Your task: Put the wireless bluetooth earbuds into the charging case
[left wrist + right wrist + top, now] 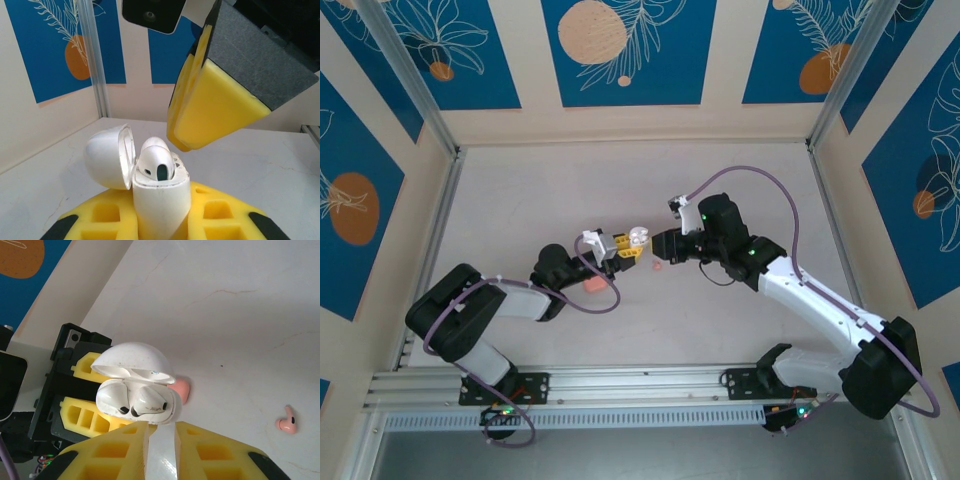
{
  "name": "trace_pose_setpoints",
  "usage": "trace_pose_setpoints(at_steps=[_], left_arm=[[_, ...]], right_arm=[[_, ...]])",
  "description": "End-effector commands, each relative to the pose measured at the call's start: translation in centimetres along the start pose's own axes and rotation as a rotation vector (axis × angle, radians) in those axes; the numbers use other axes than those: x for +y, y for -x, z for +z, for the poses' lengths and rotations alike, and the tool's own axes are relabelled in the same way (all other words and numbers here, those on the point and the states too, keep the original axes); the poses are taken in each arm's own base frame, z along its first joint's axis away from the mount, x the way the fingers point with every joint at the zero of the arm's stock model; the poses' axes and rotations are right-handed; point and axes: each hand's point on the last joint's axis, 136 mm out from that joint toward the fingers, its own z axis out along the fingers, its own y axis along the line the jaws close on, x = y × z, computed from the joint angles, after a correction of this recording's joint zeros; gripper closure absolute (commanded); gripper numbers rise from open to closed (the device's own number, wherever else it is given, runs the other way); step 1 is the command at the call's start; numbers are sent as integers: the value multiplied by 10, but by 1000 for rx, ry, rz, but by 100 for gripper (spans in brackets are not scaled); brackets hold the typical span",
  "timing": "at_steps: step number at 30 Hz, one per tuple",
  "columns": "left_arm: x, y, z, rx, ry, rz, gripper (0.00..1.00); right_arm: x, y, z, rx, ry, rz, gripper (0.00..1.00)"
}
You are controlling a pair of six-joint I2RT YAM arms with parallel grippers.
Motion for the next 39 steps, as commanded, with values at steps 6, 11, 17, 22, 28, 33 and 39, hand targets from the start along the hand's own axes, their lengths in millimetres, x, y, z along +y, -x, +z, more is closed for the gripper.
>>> trace_pose_setpoints(at_steps=[6,11,17,22,28,33,39], left_arm=[[-10,19,-4,-58,-26,34,92],[-18,29,-6,-80,-72,30,92],[-29,36,-7,-92,-138,6,93],[-40,41,-10,-101,-203,0,93],[-48,50,-12,-118,-249,4,93],[-52,55,-11,-128,-280,10,92],[-54,59,-10,-133,-306,12,93]], right_arm=[[11,17,-23,-58,49,-55,70],[18,22,-39,-92,98,-110,61],[26,28,-58,-176,146,-239,50],[45,17,-72,-201,289,-456,37],[45,12,-78,-228,355,-617,20],[48,-2,-78,-239,423,-759,13],[51,-13,-76,-180,478,-824,15]])
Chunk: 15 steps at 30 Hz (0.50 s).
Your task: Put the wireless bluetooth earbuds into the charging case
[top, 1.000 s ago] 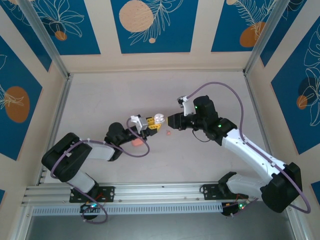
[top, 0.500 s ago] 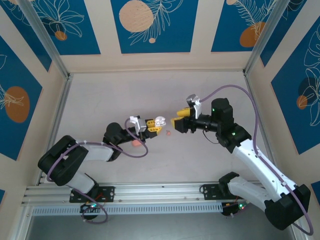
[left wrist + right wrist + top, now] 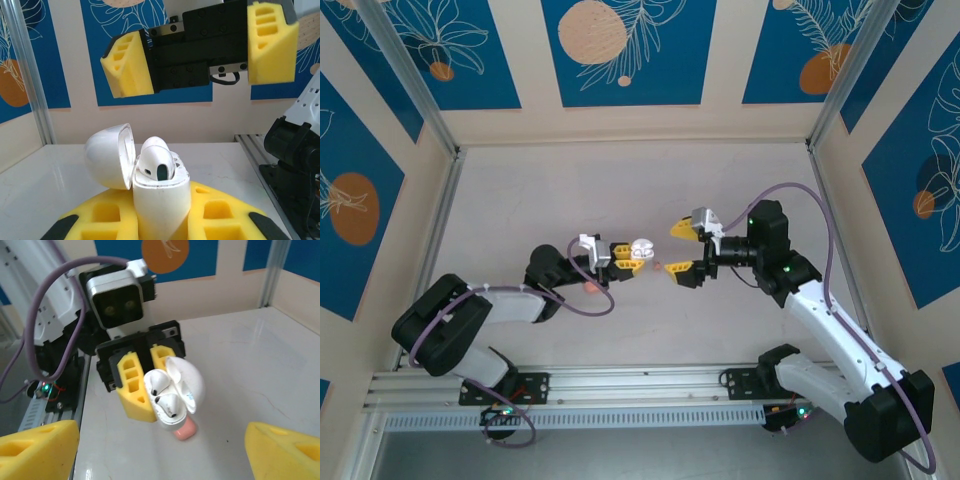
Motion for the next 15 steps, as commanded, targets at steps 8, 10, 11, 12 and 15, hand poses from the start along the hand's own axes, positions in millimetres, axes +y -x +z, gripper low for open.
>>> trace_pose_setpoints(at_steps=[8,10,11,12,15], left_arm=[[-10,22,6,-56,-69,36,92],[-10,22,6,-55,-70,35,92],[-10,23,7,-57,-73,37,92],[-10,23,7,-57,-74,35,92],[-10,25,7,-60,-74,40,92]], right_arm=[[10,-9,15,25,165,-31,21],[7,-9,21,28,177,-28,21],[6,-9,23,30,184,-26,21],[4,-9,26,33,189,-21,21],[4,-9,32,34,229,-5,22]])
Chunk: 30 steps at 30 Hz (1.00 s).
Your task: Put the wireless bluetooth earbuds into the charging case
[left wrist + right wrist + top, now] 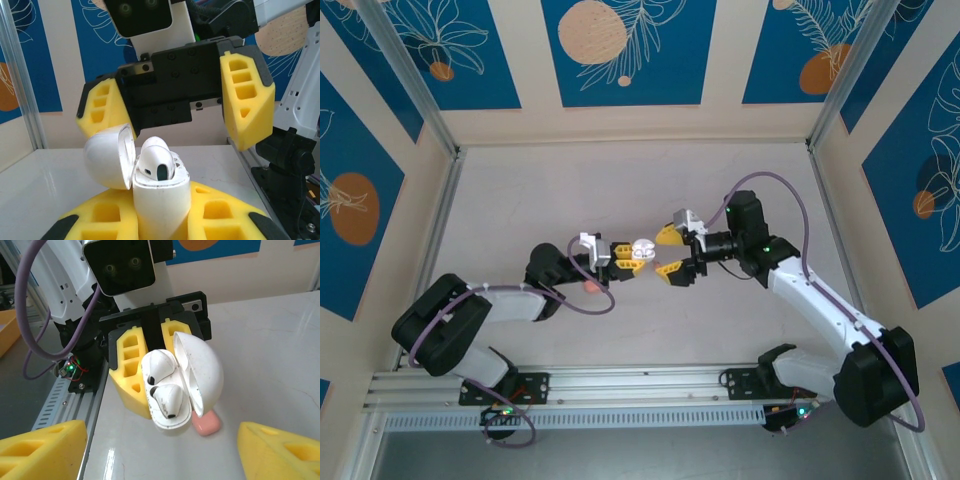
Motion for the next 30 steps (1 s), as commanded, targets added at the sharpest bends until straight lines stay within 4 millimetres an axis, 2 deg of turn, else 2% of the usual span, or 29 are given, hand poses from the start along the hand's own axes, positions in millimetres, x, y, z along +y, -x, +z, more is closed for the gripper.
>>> trace_pose_setpoints(at_steps=[1,8,13,19,23,27,30], left_arm=[[-6,20,5,-51,-42,51,92],[-6,22,4,-55,-36,58,92],[-7,20,2,-51,-29,60,92],[-8,18,-2,-49,-6,75,92],[-10,20,-4,-52,-11,81,92],[-13,21,-3,-54,-27,80,92],[-14,22,-3,-55,-33,80,92]], right_arm=[[7,13,5,-24,79,-39,22],[15,21,11,-44,170,-60,28],[28,30,6,-55,196,-97,35],[48,29,-5,-65,203,-157,45],[44,27,-9,-61,138,-179,46],[17,22,-7,-23,-4,-180,46],[9,24,-5,-19,-23,-188,46]])
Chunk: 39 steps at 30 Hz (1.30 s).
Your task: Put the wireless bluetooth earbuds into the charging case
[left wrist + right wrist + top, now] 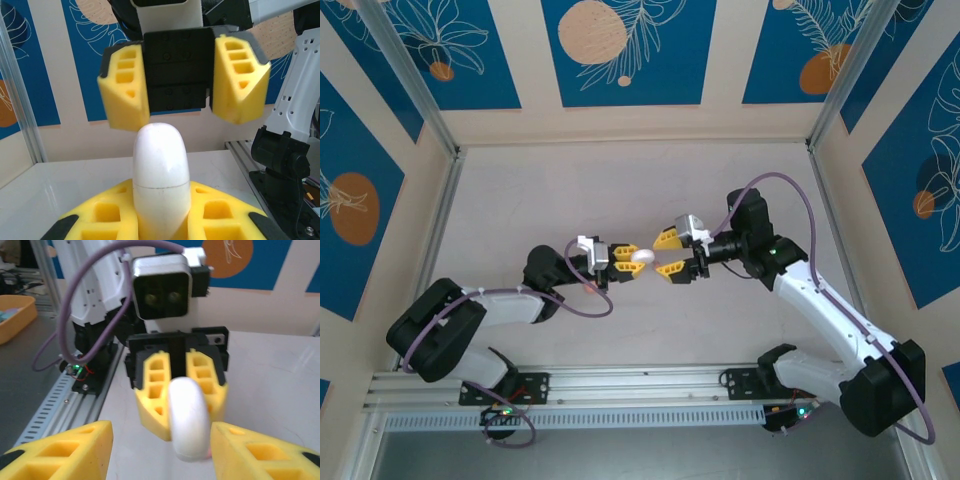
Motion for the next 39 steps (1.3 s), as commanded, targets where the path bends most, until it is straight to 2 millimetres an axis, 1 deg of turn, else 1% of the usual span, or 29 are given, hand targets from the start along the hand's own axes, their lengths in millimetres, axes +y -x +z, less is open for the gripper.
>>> trace_pose_setpoints(at_steps=[1,3,7,12,18,26,28,33,37,39], left_arm=[[-6,11,-2,-30,-17,37,92],[-6,10,-2,-29,-20,35,92],[-6,9,0,-27,-30,27,91],[-6,11,2,-30,-41,23,92],[-7,12,1,-31,-43,20,92],[-7,10,2,-28,-47,19,92],[-7,10,2,-27,-47,18,92],[-6,8,1,-23,-36,19,91],[-3,3,0,-15,-14,16,81],[-1,0,-1,-10,0,11,72]], right_arm=[[-11,-5,2,14,-32,-17,47],[-7,-6,5,10,1,-37,49],[-6,-7,10,11,21,-52,51],[-5,-6,12,-2,43,-61,60],[-4,-7,15,-10,65,-56,63],[-5,-10,19,-10,80,-50,71],[-6,-9,20,-9,83,-49,74],[-6,-9,21,-5,85,-57,87],[-6,-8,18,7,86,-51,88],[-6,-10,16,16,85,-39,88]])
